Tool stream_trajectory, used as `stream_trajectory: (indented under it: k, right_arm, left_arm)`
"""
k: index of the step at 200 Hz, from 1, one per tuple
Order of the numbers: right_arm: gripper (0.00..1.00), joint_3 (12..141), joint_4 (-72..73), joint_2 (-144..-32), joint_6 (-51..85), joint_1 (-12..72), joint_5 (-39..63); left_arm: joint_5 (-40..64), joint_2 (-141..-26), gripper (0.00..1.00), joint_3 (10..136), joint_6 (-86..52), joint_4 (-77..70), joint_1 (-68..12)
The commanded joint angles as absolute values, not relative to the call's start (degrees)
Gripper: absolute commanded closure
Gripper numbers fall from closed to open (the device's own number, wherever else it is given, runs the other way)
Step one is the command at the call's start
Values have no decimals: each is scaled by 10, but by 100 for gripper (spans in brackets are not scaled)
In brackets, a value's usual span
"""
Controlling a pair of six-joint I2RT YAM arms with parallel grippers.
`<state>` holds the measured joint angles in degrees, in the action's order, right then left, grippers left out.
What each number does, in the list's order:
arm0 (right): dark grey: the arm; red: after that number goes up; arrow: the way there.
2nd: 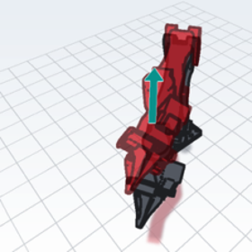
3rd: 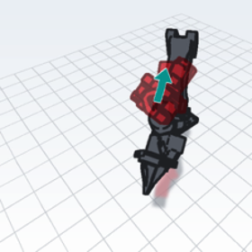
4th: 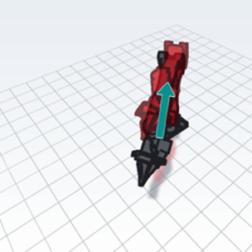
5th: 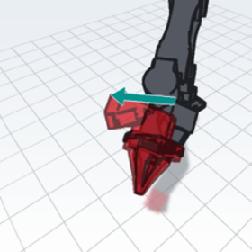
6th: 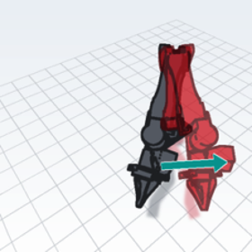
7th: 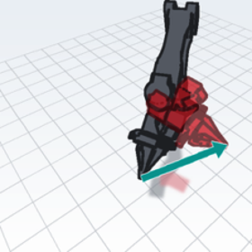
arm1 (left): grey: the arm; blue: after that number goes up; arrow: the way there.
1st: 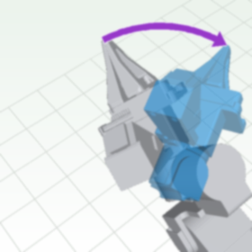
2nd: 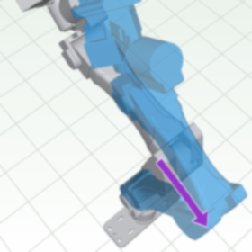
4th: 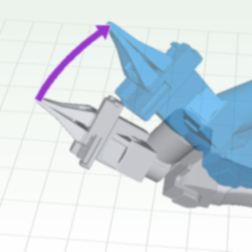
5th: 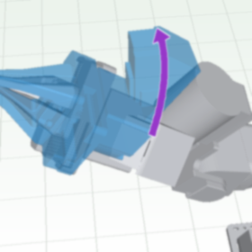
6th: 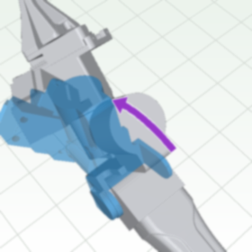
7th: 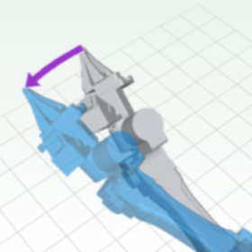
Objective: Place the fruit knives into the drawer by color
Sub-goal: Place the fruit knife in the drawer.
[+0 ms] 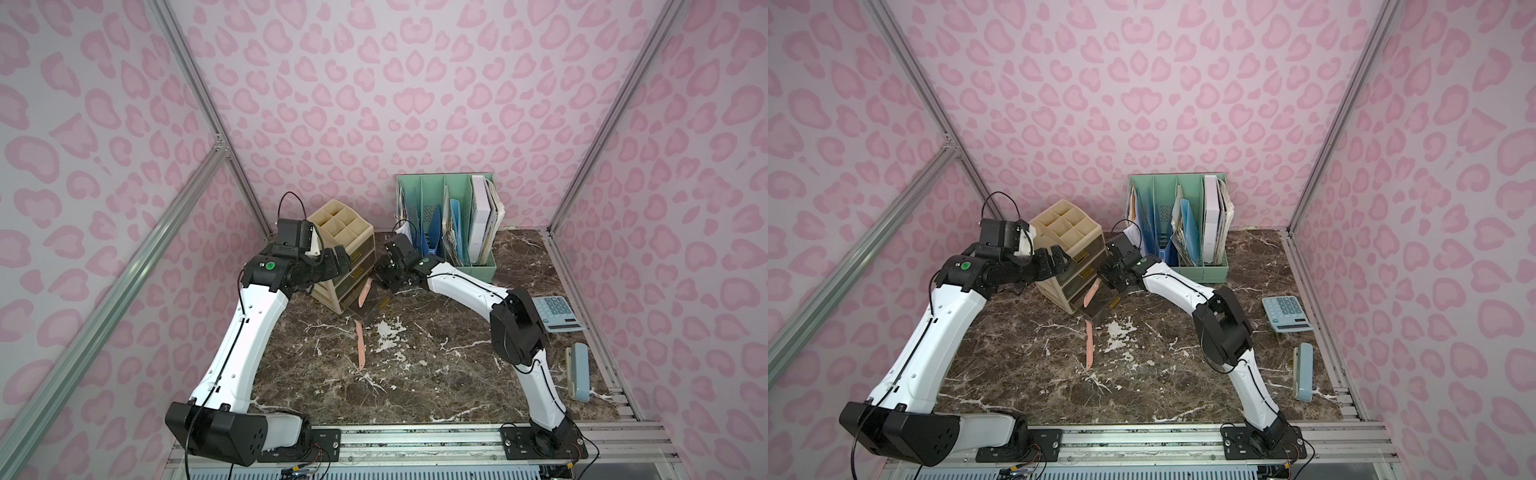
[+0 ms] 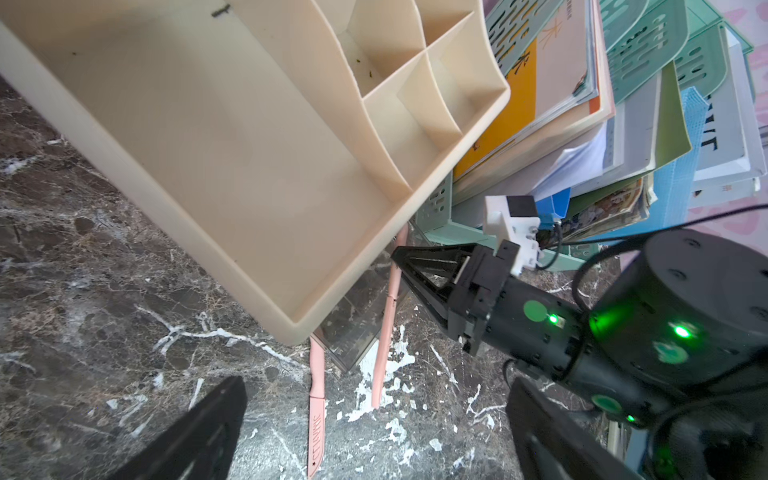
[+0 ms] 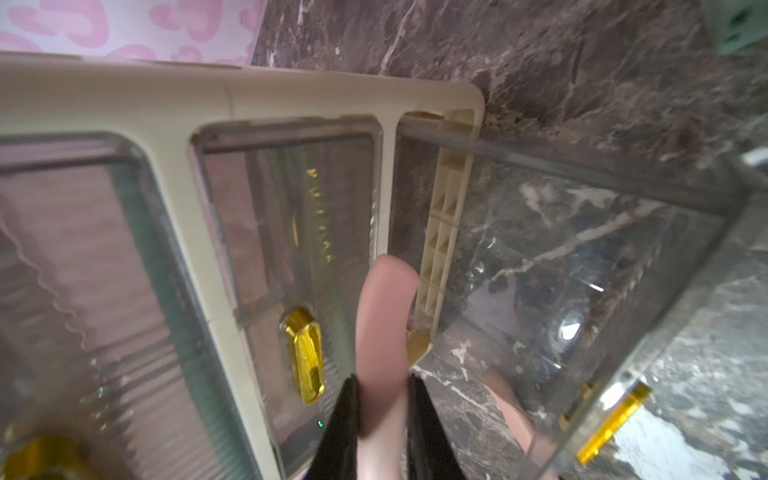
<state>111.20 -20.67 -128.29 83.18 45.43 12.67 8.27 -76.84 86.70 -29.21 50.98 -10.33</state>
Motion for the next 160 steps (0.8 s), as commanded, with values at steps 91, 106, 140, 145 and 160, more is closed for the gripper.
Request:
stream_trajectory:
  k: [91,106,140,145,160]
  right_arm:
    - [86,1161,-275,-1323,862,461,98]
    - [85,1160,-272,-1325,866,461,100]
    - [79,1160,-274,-1330,868,461,105]
    - [79,1159,-273,-1330,868,461,105]
    - [75,1159,-275,-1331,868,461,106]
  left_arm:
    - [94,-760,1,853,-270,491,-121]
    - [94,-761,1,855,-270,492,-122]
    - [95,-764,1,858,-270,491,-124]
    - [95,-763,1,858,-270,492,-123]
    - [95,-764,1,858,-270,492,-124]
